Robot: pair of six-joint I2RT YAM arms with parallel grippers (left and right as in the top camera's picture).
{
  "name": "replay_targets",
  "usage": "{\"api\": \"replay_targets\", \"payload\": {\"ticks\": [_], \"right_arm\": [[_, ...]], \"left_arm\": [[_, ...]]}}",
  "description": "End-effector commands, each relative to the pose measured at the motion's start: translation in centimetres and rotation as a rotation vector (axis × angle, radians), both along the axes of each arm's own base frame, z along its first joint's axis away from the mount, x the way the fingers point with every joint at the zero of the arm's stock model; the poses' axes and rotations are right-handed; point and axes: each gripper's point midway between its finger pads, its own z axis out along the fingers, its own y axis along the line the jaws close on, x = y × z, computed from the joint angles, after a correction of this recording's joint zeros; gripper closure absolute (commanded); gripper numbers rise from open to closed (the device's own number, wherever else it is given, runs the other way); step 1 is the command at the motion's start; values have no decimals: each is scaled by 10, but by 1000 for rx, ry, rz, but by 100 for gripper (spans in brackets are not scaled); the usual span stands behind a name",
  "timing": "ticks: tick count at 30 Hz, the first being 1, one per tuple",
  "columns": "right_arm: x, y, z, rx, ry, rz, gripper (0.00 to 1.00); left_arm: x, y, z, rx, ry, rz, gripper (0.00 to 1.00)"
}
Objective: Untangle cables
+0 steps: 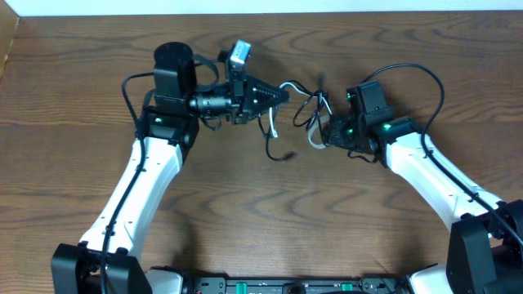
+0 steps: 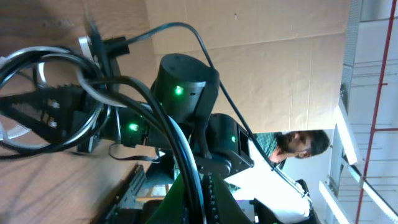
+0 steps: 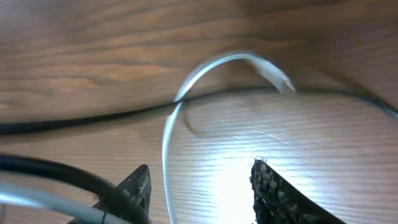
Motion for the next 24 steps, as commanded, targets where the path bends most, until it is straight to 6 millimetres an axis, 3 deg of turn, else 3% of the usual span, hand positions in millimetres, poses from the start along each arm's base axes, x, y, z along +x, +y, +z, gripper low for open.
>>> {"api": "replay_targets", "payload": {"ticks": [1,4,8,11,16,19,21,22,24], "right_arm": [[0,-15,-6,-76,0,45,54],[-2,-9,-4,-29,-6,155,54],[-4,7,5,65,-47,311,49],[-8,31,23,200,-115,454,42],[-9,65,68,429,-236,570,40],[-5,76,91,531,-266,554,40],[0,78,97,581,-231,475,38],[2,79,97,604,-200,428,32],[4,79,95,636,-119,315,28]], "left_arm": [[-9,7,9,-19,-129,-59,92],[-19,8,9,-42,-244,-139,92],[-19,8,-4,-46,-240,-158,93],[-17,7,-16,-42,-185,-158,93],[-16,7,-22,-41,-150,-160,92],[-16,7,-22,-41,-135,-159,93],[-16,7,-22,-41,-134,-159,92],[-16,7,-22,-41,-132,-159,93],[-16,7,-22,-41,-132,-159,92]]}}
